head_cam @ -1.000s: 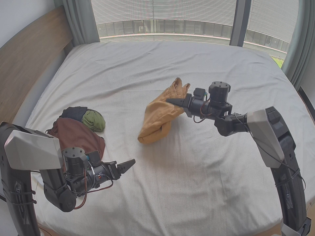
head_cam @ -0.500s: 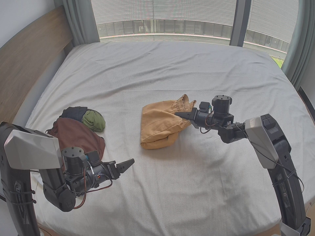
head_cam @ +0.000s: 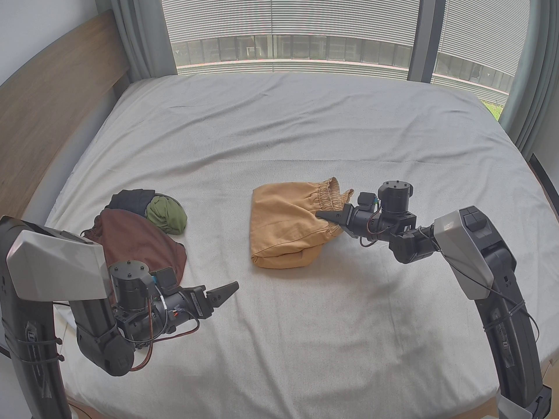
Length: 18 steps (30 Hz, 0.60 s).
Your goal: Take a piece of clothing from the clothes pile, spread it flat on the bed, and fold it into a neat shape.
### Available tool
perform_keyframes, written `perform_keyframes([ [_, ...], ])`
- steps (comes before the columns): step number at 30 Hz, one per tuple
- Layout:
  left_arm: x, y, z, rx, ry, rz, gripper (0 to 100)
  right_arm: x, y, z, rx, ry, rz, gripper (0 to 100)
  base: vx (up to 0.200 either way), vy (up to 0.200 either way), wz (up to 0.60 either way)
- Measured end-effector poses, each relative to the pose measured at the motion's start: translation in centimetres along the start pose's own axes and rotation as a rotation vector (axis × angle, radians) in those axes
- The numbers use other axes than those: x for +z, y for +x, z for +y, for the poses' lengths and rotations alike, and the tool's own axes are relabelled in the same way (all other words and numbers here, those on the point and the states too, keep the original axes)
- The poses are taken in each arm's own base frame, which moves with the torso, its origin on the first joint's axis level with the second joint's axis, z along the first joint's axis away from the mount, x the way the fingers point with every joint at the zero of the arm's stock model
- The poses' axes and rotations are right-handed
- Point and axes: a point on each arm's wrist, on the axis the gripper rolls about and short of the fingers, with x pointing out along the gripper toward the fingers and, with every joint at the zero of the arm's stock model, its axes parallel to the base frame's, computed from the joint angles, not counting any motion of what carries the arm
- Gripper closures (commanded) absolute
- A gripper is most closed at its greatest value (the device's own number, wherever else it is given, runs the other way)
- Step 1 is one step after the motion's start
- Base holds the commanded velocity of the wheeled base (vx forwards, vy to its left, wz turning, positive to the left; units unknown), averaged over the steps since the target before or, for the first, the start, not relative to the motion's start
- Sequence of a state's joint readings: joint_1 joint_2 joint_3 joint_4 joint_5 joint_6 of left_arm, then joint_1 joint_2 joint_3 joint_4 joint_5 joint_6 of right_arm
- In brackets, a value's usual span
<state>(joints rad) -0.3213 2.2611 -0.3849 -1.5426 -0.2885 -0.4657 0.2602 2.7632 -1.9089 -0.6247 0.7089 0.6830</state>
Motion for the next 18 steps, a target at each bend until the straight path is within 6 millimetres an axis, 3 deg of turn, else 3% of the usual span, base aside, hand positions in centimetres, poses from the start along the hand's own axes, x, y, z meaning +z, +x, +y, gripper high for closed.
perform_keyframes([
  [11, 0.0, 0.0, 0.0, -0.001, 0.000, 0.001, 0, -0.1, -1.4, -1.2, -0.068, 0.000, -0.050, 0, 0.000, 0.000, 0.00],
  [18, 0.0, 0.0, 0.0, -0.003, 0.001, -0.001, 0, 2.7, -4.8, -0.1, -0.089, -0.027, -0.115, 0, 0.000, 0.000, 0.00],
])
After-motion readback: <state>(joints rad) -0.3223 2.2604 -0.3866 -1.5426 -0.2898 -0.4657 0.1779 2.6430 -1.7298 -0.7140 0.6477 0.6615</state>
